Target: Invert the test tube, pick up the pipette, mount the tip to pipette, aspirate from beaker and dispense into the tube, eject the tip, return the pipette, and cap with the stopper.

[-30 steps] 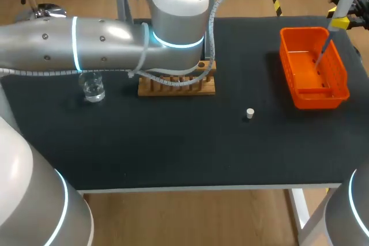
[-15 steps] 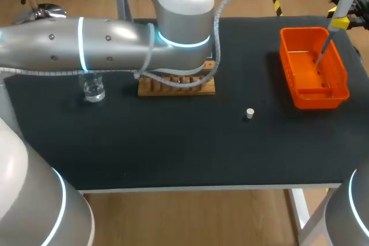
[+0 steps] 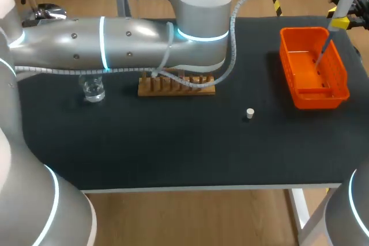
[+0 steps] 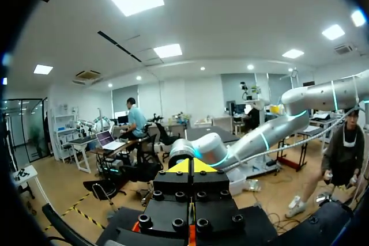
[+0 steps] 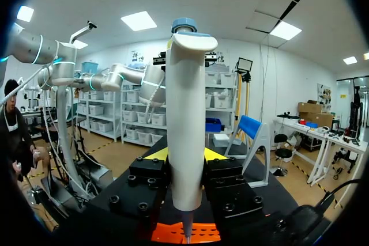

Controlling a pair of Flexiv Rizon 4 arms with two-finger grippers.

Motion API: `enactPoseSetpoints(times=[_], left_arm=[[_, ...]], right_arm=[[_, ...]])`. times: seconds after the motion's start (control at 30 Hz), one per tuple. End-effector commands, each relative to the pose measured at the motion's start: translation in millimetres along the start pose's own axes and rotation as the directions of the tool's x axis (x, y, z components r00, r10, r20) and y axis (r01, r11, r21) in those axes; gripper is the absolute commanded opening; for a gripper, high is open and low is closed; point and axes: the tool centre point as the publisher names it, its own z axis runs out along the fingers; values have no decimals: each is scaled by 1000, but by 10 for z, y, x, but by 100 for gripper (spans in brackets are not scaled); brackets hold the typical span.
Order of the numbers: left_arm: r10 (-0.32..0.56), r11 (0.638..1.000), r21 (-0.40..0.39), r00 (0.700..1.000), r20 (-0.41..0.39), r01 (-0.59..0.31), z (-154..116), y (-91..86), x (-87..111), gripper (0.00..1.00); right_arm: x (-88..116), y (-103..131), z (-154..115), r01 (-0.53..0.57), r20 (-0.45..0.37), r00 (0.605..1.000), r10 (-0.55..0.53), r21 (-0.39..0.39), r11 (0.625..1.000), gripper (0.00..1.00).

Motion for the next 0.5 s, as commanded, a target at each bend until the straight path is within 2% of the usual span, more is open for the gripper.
enactPoseSetpoints(times=[0.03, 0.5], left_arm=[[4, 1000, 29, 1000, 2, -4, 173, 33, -47, 0], [-7, 999, 35, 1000, -4, 7, 329, 154, -59, 0]], right_arm=[[8, 12, 4, 1, 2, 1000, -1, 4, 1000, 0], [8, 12, 4, 1, 2, 1000, -1, 4, 1000, 0]])
